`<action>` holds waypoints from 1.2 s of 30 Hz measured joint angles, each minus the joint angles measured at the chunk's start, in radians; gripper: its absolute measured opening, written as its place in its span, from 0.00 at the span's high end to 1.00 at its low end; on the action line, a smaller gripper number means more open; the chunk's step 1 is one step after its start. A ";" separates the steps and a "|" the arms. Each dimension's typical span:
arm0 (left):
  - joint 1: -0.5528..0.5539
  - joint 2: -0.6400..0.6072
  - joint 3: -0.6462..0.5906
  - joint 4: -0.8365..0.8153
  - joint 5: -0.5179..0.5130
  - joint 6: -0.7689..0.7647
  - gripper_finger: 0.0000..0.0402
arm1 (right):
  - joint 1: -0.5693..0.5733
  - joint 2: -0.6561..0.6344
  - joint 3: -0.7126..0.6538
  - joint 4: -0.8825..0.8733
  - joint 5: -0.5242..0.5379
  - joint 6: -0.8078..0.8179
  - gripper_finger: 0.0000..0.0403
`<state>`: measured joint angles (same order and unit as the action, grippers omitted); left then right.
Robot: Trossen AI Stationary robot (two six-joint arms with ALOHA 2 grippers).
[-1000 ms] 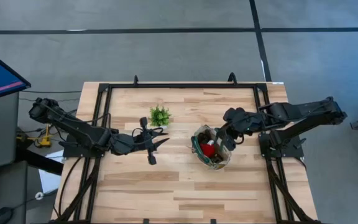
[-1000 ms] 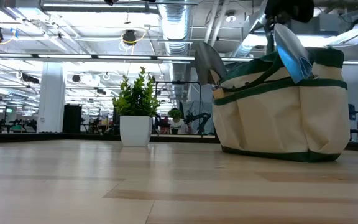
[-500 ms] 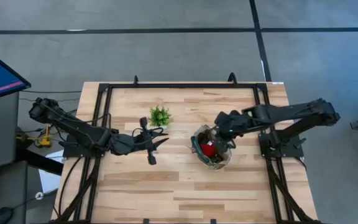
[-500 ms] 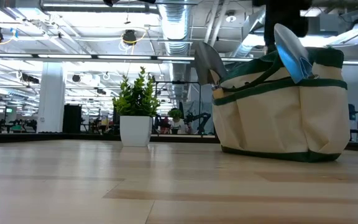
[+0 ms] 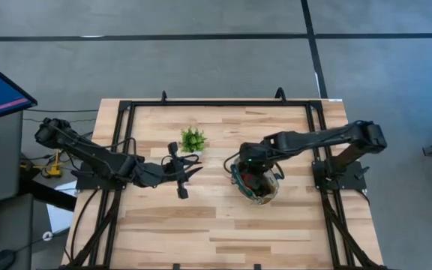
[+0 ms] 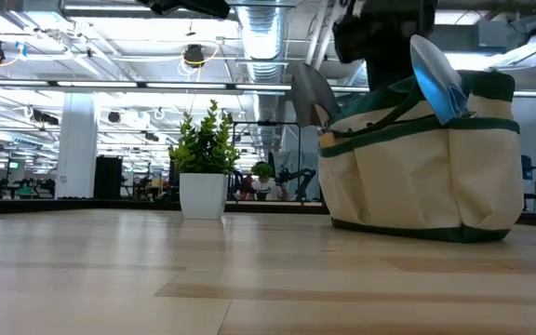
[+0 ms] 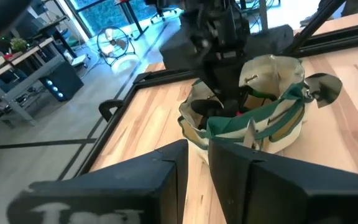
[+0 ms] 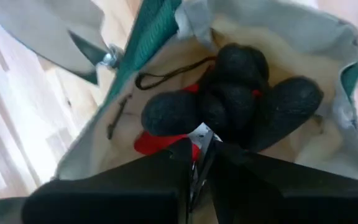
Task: Pick & Place Garden tools in Gardening bag
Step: Put the green fruit pruner into the white gardening bag, then return to Home Position
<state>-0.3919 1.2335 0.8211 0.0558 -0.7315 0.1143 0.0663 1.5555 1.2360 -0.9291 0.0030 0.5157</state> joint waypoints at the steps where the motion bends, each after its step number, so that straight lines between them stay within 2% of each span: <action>1: 0.000 0.000 0.000 0.000 0.000 0.000 0.87 | -0.006 0.009 -0.001 -0.002 -0.007 -0.010 0.95; 8: 0.000 0.000 0.000 -0.017 0.000 -0.022 0.87 | -0.024 0.021 -0.001 -0.002 -0.014 -0.026 0.94; 16: 0.000 0.000 0.000 -0.016 0.000 -0.023 0.87 | -0.024 0.014 -0.001 -0.006 -0.007 -0.029 0.71; 18: 0.000 0.000 0.000 -0.016 0.000 -0.022 0.87 | -0.025 0.014 0.005 -0.021 -0.040 -0.029 0.66; 21: 0.000 0.000 0.000 -0.016 0.000 -0.023 0.87 | -0.039 0.014 0.057 -0.077 -0.105 -0.029 0.61; 23: 0.000 0.000 0.000 -0.015 0.000 -0.023 0.87 | -0.041 0.014 0.104 -0.115 -0.107 -0.032 0.60; 28: 0.000 0.000 0.000 -0.017 0.000 -0.023 0.87 | -0.028 0.008 0.239 -0.149 -0.102 -0.131 0.67; 30: 0.000 0.000 0.000 -0.029 0.000 -0.023 0.87 | -0.018 -0.012 0.265 -0.138 -0.088 -0.192 0.74; 34: 0.000 0.000 0.000 -0.056 -0.006 0.008 0.90 | 0.000 -0.075 0.270 -0.132 -0.003 -0.264 0.95; 36: 0.000 -0.001 0.000 -0.077 -0.024 0.036 0.94 | 0.018 -0.119 0.267 -0.133 0.050 -0.294 0.97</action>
<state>-0.3923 1.2327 0.8211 -0.0210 -0.7551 0.1500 0.0840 1.4368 1.5034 -1.0620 0.0533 0.2215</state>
